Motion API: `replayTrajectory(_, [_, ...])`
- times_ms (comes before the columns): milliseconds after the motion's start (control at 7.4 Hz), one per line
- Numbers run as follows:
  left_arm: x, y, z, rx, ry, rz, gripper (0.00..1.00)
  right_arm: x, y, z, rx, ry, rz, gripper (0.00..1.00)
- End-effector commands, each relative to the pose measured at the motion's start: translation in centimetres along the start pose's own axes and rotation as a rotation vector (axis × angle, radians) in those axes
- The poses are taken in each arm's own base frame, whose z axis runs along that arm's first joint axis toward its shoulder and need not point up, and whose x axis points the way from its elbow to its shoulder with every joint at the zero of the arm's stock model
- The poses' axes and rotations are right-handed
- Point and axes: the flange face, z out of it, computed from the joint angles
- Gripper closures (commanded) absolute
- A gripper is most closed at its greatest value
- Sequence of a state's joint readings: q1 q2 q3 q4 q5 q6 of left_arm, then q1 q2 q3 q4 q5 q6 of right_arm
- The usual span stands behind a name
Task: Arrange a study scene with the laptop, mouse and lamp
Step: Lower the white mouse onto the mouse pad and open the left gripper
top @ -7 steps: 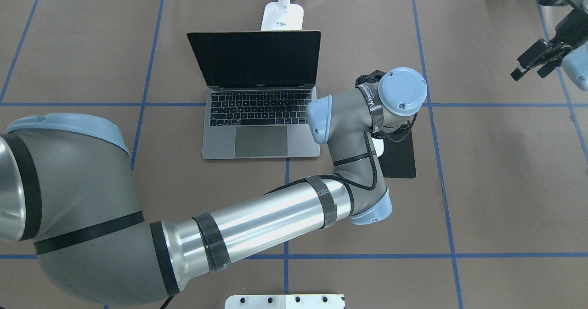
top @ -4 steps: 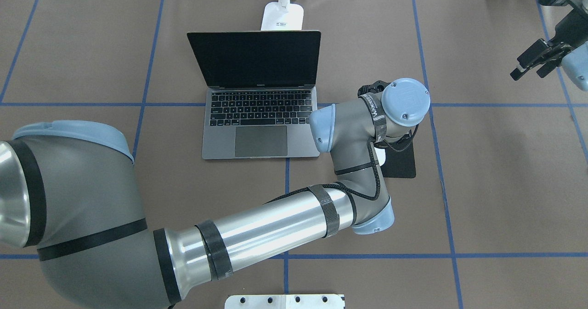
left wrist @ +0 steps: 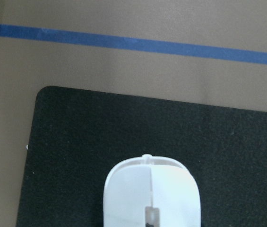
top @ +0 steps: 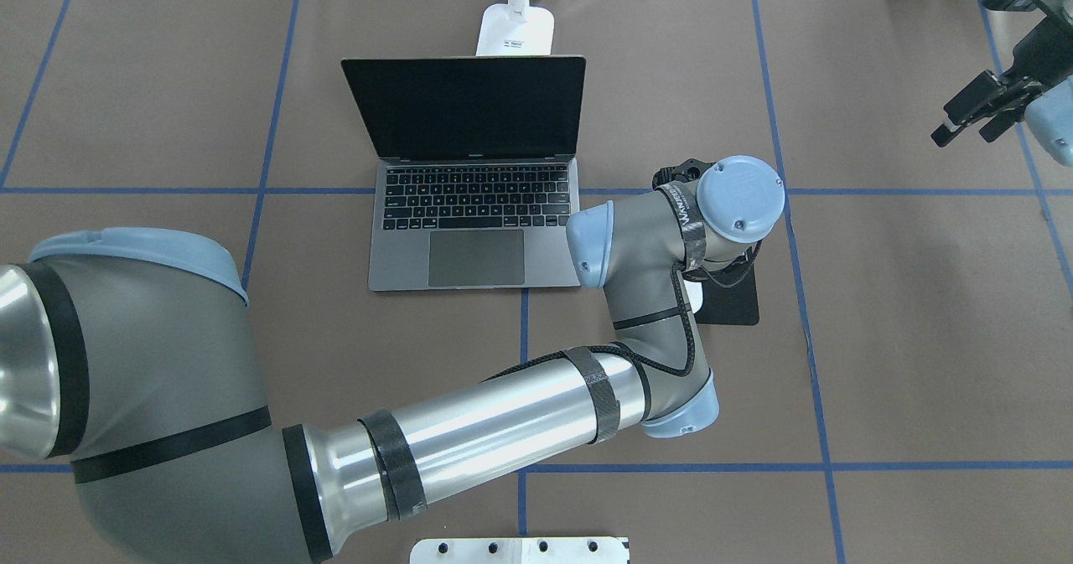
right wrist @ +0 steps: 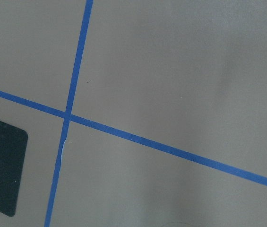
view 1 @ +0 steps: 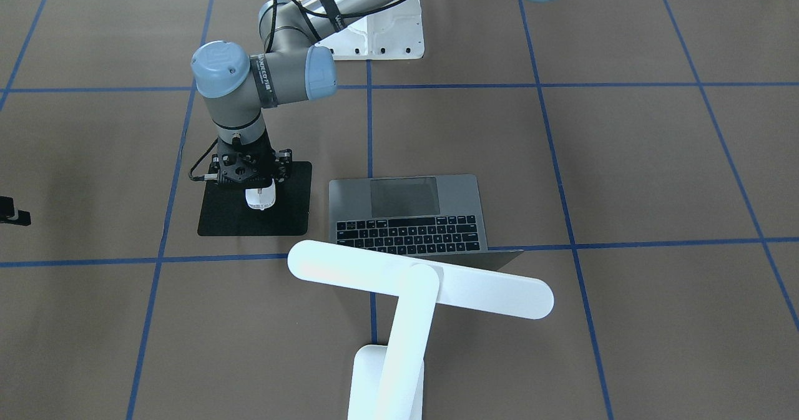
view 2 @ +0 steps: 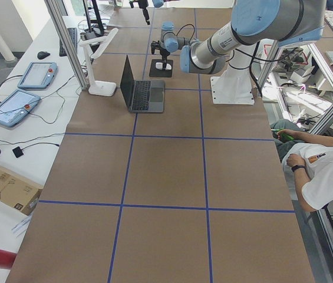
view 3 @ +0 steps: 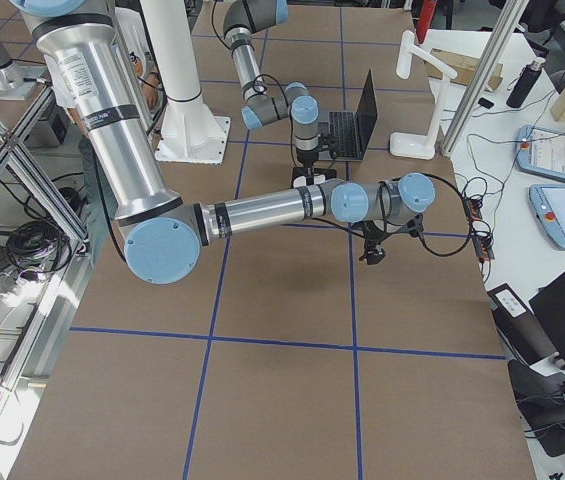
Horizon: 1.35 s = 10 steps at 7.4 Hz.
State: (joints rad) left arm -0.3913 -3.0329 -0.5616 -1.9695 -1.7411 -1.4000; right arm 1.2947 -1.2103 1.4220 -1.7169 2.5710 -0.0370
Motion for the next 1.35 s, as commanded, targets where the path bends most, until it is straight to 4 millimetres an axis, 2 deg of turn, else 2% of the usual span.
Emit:
replayTrajectory(0, [0.0,0.0,0.0,0.000,0.000,0.000,0.29,0.0,0.0,0.0,0.000,0.000,0.000,0.00])
replayTrajectory(270, [0.0,0.0,0.0,0.000,0.000,0.001,0.16,0.0,0.0,0.0,-0.001,0.000,0.001,0.00])
replayTrajectory(405, [0.0,-0.1,-0.1,0.001,0.001,0.002,0.12,0.0,0.0,0.0,0.000,0.000,-0.002,0.00])
replayTrajectory(540, [0.3,-0.3,-0.8,0.006,0.013,0.003,0.12,0.0,0.0,0.0,0.000,0.000,-0.002,0.00])
replayTrajectory(675, [0.8,-1.1,-2.9,0.019,0.052,0.006,0.12,0.0,0.0,0.0,0.000,0.000,-0.002,0.00])
replayTrajectory(810, [-1.3,-1.8,-4.3,-0.017,0.056,-0.002,0.12,-0.1,-0.1,-0.1,0.002,0.000,-0.003,0.00])
replayTrajectory(945, [-6.6,-1.2,-5.4,-0.071,0.065,0.006,0.12,-0.1,-0.1,-0.2,0.003,0.000,-0.003,0.00])
replayTrajectory(1080, [-11.7,-2.6,-9.1,-0.089,0.056,0.040,0.12,-0.1,-0.1,-0.2,0.005,0.003,-0.009,0.00])
replayTrajectory(1216, [-17.6,-3.0,-12.2,-0.099,0.076,0.072,0.12,-0.2,-0.1,-0.3,0.006,0.010,-0.012,0.00])
